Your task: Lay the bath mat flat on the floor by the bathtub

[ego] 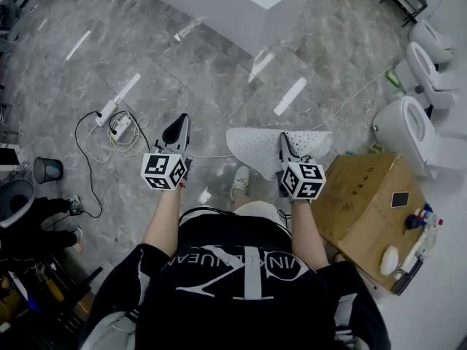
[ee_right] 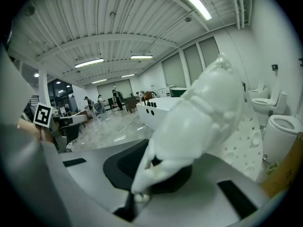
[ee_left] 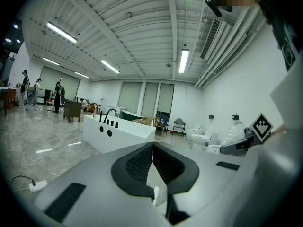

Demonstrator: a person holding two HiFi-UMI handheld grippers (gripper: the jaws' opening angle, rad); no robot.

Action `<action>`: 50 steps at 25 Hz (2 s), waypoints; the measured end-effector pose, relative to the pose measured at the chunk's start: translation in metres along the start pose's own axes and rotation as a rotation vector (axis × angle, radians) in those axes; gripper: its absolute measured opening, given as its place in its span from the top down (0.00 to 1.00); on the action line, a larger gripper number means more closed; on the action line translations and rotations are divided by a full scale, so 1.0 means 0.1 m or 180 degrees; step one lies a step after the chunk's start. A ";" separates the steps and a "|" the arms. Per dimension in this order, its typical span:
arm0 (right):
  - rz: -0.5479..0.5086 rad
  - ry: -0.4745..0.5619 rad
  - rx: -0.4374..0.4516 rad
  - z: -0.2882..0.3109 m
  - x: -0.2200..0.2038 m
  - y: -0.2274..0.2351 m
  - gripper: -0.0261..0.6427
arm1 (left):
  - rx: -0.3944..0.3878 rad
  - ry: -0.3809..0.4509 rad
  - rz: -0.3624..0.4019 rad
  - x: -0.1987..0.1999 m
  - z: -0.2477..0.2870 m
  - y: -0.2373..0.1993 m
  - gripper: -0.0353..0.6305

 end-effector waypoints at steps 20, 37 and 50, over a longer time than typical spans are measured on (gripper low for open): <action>0.0214 -0.0312 0.0164 1.55 0.29 0.91 0.91 | 0.0233 -0.0262 -0.0086 -0.24 1.40 -0.26 0.92; 0.0334 -0.0616 0.0412 3.30 0.42 1.18 0.91 | -0.0013 -0.0617 -0.0211 -0.73 3.48 -0.95 0.92; 0.0006 -0.1183 0.1123 4.98 0.21 0.97 0.91 | 0.0086 -0.0731 -0.0587 -1.38 4.25 -1.58 0.92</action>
Point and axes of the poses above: the fingertips, and each gripper's own axes: z forward along the fingers, y to its right, x out of its top, the point moved 8 cm from there along -z, backward along the fingers, and after that the axes turned 8 degrees about y, right-handed, at the moved point
